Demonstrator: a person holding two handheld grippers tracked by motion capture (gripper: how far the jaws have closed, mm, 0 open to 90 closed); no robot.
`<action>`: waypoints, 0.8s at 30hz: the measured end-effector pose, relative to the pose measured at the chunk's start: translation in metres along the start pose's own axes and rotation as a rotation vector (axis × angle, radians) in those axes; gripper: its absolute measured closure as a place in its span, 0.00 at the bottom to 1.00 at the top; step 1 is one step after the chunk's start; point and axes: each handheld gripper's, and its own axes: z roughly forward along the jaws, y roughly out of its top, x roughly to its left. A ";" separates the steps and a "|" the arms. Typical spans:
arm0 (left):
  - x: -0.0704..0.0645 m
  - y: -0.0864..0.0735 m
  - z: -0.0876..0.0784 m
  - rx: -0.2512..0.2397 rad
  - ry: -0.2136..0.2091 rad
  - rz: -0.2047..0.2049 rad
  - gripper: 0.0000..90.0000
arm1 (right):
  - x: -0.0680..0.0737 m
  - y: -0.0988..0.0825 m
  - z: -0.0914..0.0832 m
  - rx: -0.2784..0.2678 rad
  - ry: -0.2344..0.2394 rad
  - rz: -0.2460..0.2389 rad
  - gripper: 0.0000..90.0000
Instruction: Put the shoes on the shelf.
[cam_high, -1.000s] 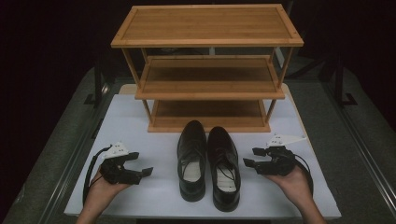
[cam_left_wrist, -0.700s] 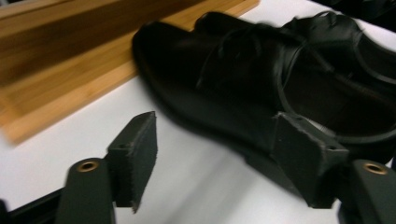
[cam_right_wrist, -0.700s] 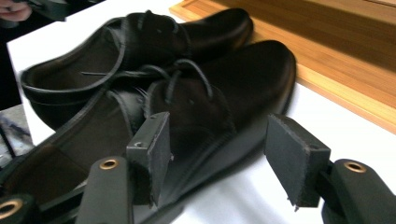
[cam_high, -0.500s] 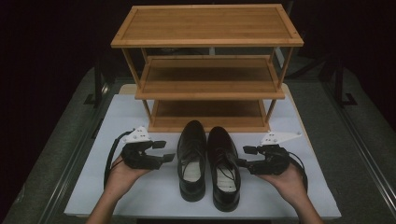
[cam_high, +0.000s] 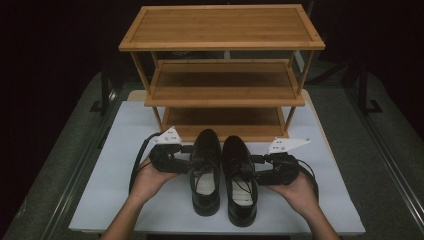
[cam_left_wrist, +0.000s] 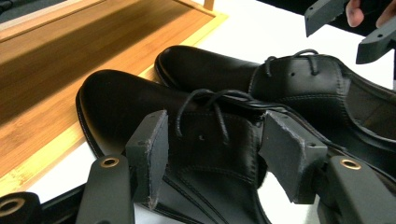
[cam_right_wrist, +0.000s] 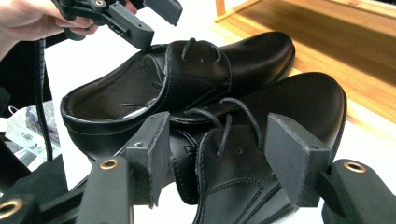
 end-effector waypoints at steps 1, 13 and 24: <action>0.001 0.000 0.001 -0.001 -0.007 -0.003 0.46 | -0.001 0.000 0.002 0.003 -0.003 0.000 0.45; -0.006 -0.005 0.013 0.051 -0.026 0.018 0.55 | -0.004 -0.010 0.011 0.043 -0.015 0.001 0.57; -0.015 -0.007 0.011 0.072 -0.002 0.075 0.86 | 0.000 -0.013 0.016 0.060 -0.001 -0.025 0.84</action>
